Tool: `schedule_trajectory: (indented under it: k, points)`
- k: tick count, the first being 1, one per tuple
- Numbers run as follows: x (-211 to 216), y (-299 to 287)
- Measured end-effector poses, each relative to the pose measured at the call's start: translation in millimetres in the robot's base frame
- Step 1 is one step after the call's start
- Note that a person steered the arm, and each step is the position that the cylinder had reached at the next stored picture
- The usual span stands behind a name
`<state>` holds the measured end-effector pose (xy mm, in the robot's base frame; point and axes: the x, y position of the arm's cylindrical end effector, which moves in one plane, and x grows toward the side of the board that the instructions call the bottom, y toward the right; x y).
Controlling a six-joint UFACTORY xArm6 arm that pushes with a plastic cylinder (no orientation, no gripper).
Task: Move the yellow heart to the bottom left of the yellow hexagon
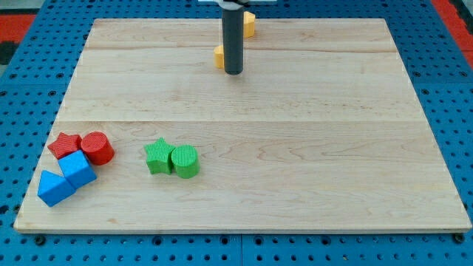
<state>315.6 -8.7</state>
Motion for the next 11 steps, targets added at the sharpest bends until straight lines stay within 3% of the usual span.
schedule_trajectory:
  k: [1, 2, 3, 4, 6, 8, 9, 10, 11]
  points:
    - [-38.0, 0.0]
    - [-35.5, -2.3]
    - [4.5, -26.9]
    - [-5.4, -60.2]
    - [-59.0, -33.6]
    - [-68.9, -33.6]
    - [-44.2, -12.6]
    - [11.4, 60.8]
    - [126.0, 72.9]
